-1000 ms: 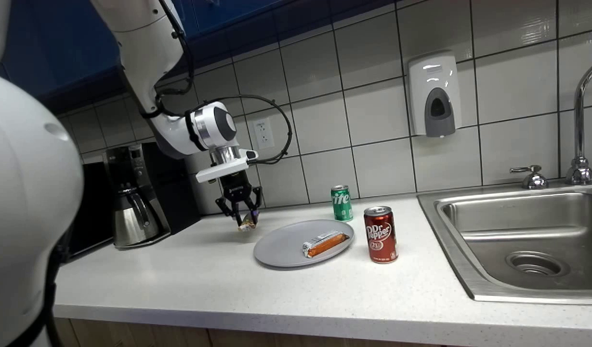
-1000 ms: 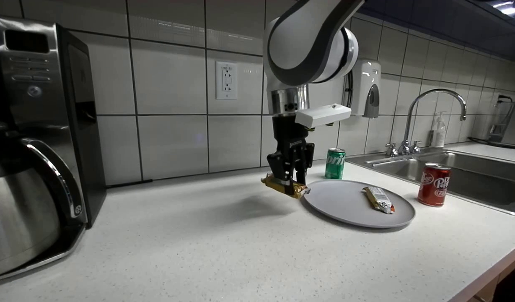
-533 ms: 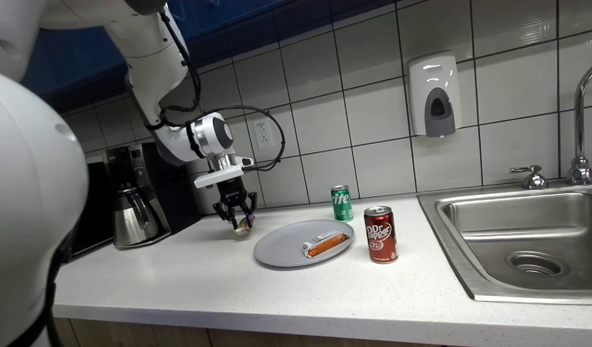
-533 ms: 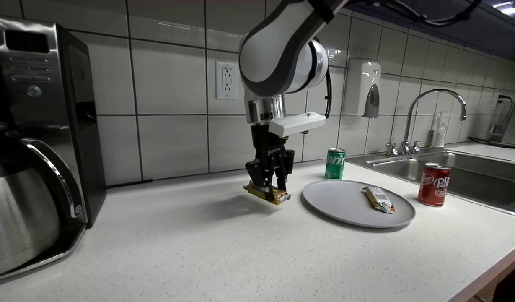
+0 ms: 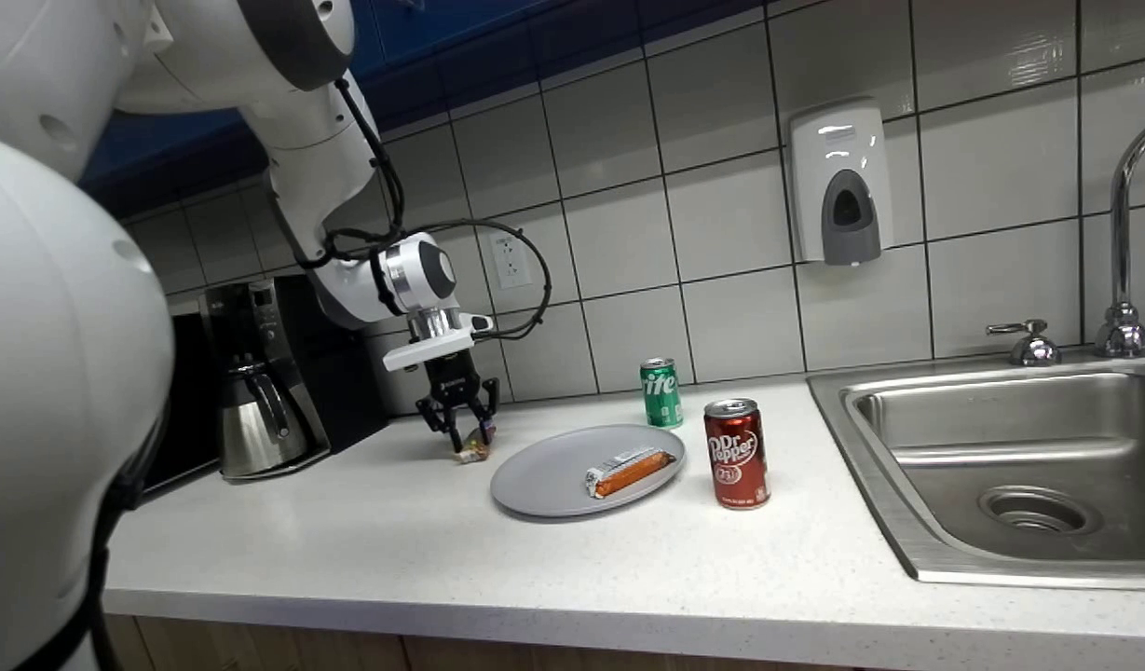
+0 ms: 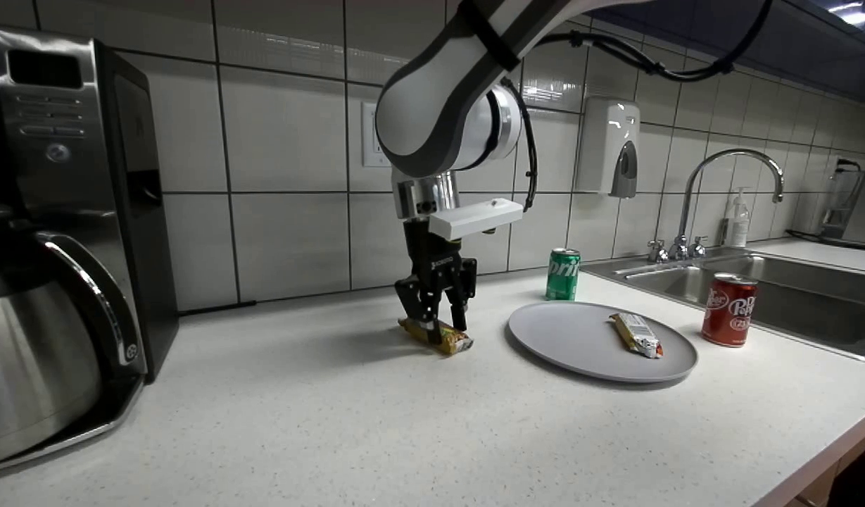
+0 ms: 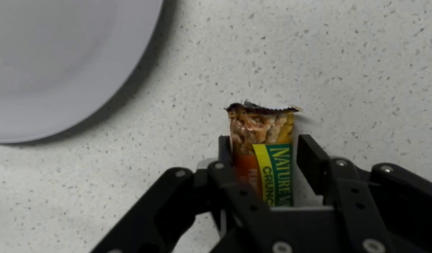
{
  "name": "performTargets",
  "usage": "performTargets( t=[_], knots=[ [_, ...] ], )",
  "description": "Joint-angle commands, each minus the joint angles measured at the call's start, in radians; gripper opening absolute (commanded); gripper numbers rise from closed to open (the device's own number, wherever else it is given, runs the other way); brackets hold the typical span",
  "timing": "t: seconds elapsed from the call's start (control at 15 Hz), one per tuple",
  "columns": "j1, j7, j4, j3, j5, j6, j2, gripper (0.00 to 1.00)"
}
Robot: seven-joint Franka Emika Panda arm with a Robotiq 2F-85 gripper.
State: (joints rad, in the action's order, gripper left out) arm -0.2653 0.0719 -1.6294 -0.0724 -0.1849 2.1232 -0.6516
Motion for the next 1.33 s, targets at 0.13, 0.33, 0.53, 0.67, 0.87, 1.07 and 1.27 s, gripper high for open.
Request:
performTargets(
  t=[0.13,0.33,0.53,0.67,0.87,1.07,1.27],
  knots=[
    [0.002,0.013,0.072,-0.002,0.01,-0.055,-0.024,0.97],
    [0.007,0.013,0.043,-0.004,0.014,-0.037,0.006,1.0],
    [0.018,0.006,0.012,-0.008,0.026,-0.032,0.033,1.0],
    [0.026,0.01,-0.021,-0.006,0.033,-0.017,0.061,1.0],
    [0.039,0.023,-0.083,-0.003,0.047,-0.003,0.115,1.0],
    [0.054,0.037,-0.166,0.0,0.068,0.013,0.182,1.0],
    [0.07,0.051,-0.259,0.003,0.085,0.036,0.253,1.0]
  ],
)
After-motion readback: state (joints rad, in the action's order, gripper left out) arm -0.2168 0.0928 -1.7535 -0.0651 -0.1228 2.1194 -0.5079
